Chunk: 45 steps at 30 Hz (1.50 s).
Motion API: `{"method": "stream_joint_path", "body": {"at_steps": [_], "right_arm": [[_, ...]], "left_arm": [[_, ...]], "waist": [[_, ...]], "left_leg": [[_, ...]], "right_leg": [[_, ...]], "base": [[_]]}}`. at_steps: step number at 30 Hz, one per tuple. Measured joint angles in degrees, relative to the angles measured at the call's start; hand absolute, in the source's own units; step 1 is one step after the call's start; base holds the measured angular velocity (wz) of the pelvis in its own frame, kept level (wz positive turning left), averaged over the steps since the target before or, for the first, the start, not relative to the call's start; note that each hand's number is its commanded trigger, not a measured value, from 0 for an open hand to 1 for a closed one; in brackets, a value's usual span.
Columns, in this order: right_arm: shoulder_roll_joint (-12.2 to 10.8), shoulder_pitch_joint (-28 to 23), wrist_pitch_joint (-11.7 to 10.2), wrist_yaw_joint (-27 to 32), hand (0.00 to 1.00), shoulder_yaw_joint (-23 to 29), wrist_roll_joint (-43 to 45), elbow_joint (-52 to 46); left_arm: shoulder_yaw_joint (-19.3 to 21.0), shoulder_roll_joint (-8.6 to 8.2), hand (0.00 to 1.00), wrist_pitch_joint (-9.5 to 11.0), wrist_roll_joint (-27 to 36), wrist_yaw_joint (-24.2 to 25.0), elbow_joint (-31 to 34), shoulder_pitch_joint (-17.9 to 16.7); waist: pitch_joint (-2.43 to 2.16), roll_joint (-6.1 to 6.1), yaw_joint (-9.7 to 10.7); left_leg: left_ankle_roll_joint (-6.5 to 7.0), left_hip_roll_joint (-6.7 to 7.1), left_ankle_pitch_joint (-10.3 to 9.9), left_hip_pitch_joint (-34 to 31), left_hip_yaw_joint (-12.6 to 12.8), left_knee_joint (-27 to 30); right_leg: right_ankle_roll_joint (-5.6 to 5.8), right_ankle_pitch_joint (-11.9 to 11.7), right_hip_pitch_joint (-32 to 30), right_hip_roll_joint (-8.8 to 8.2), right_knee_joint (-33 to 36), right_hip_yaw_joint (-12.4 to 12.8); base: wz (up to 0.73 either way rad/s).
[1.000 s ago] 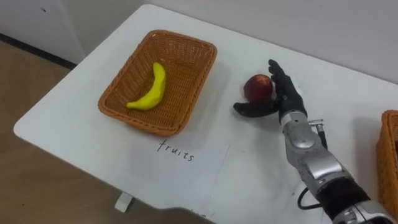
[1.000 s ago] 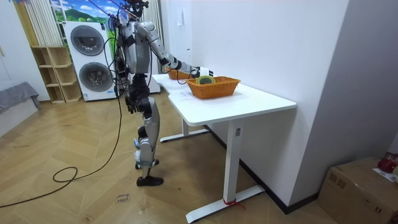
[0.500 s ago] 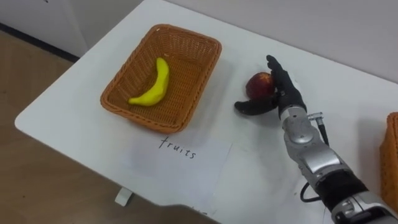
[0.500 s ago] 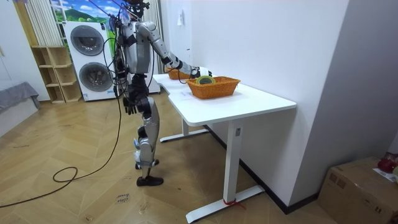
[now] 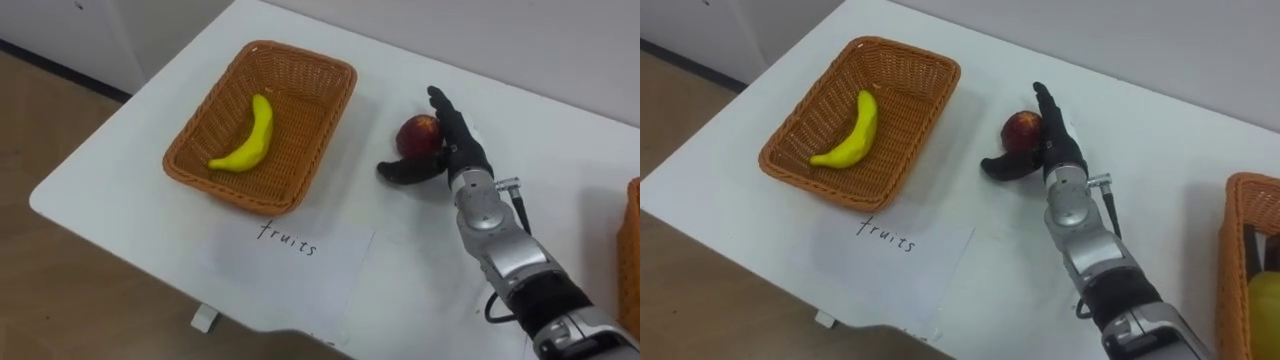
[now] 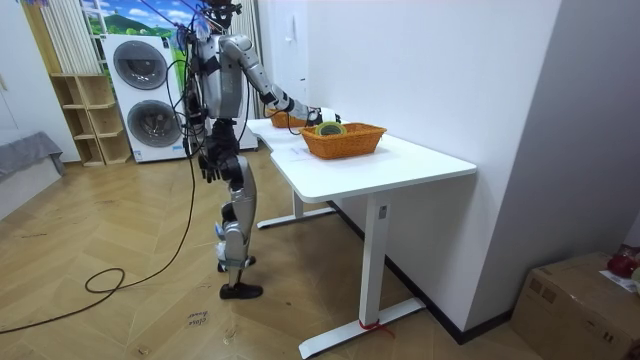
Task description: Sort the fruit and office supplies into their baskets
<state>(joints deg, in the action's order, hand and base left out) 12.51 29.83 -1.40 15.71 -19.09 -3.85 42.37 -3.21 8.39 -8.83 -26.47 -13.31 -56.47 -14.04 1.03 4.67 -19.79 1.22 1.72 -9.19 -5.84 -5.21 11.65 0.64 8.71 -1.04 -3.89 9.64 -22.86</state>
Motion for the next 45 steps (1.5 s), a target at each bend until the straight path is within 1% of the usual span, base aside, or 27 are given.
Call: {"method": "stream_joint_path", "body": {"at_steps": [1,2,3,6,10,15,21,28,40,45], "right_arm": [[0.09,0.00,0.01,-0.17,0.07,0.00,0.11,0.00],[0.12,0.00,0.07,-0.28,0.91,0.00,0.36,0.00],[0.12,0.00,0.10,-0.30,1.00,0.00,0.43,0.00],[0.19,0.00,0.20,-0.15,1.00,0.04,1.42,0.00],[1.51,0.16,0.23,0.28,1.00,0.12,3.03,0.00],[1.69,0.25,0.26,0.13,1.00,0.18,4.71,-0.09],[1.69,0.30,0.35,-1.59,1.00,0.01,6.15,-0.05],[1.66,0.46,0.21,-2.68,1.00,-0.23,7.86,-0.05],[1.66,0.60,0.10,-3.48,1.00,-0.49,10.83,-0.26],[1.72,0.60,0.09,-4.36,1.00,-0.52,10.86,-0.36]], "left_arm": [[0.00,0.00,0.00,-0.02,0.00,-0.02,0.06,0.00],[0.00,0.00,0.00,-0.06,0.00,-0.07,0.12,0.00],[0.00,0.00,0.00,-0.07,0.00,-0.10,0.14,0.00],[0.00,0.00,0.00,-0.11,0.02,-0.25,0.21,-0.01],[0.04,0.02,0.00,-0.60,0.02,-0.30,0.15,0.00],[0.04,0.02,0.00,-0.64,0.02,-0.30,0.13,0.01],[0.05,0.02,0.00,-0.54,0.03,-0.04,-0.17,0.04],[0.05,0.02,0.00,-0.36,0.01,0.35,-0.39,0.07],[0.06,0.07,0.00,-0.09,0.11,0.49,-0.46,0.10],[0.30,0.07,0.00,0.26,1.32,1.13,-0.39,0.17]], "waist": [[-0.01,0.02,0.00],[-0.03,0.05,0.00],[-0.04,0.06,0.00],[-0.08,0.13,-0.01],[-0.29,0.47,-0.02],[-0.28,0.64,-0.06],[-0.09,0.78,-0.91],[0.43,1.45,-1.05],[0.42,1.54,-1.08],[0.39,1.58,-1.04]], "left_leg": [[0.00,0.00,0.00,-0.04,0.00,0.00],[0.00,0.00,0.00,-0.05,-0.01,0.00],[0.00,0.00,0.00,-0.05,-0.02,0.00],[0.00,0.00,0.00,-0.11,-0.02,0.00],[0.00,0.00,0.00,-0.02,0.02,0.00],[0.00,0.00,0.00,0.02,0.09,0.03],[0.00,-0.01,0.00,0.26,0.12,-0.02],[0.00,-0.01,-0.01,0.00,0.04,0.02],[0.00,-0.01,-0.01,0.02,-0.02,-0.03],[0.00,-0.02,-0.01,0.60,0.35,-0.22]], "right_leg": [[0.00,0.00,-0.03,0.00,0.00,0.00],[0.00,0.00,-0.04,0.00,0.01,0.00],[0.00,0.00,-0.05,0.00,0.01,0.00],[0.00,0.00,-0.11,0.00,0.04,-0.01],[0.00,0.00,-0.07,0.00,0.04,0.04],[0.00,0.00,-0.07,-0.02,0.04,0.08],[0.00,0.00,0.14,-0.01,0.04,0.17],[0.00,0.00,-0.01,-0.01,0.06,0.02],[0.00,0.00,-0.04,0.00,0.00,0.04],[0.00,0.00,0.24,0.02,-0.03,0.61]], "base": [[0.00],[0.00],[0.00],[0.00],[0.00],[0.00],[0.00],[0.00],[0.00],[-0.04]]}}
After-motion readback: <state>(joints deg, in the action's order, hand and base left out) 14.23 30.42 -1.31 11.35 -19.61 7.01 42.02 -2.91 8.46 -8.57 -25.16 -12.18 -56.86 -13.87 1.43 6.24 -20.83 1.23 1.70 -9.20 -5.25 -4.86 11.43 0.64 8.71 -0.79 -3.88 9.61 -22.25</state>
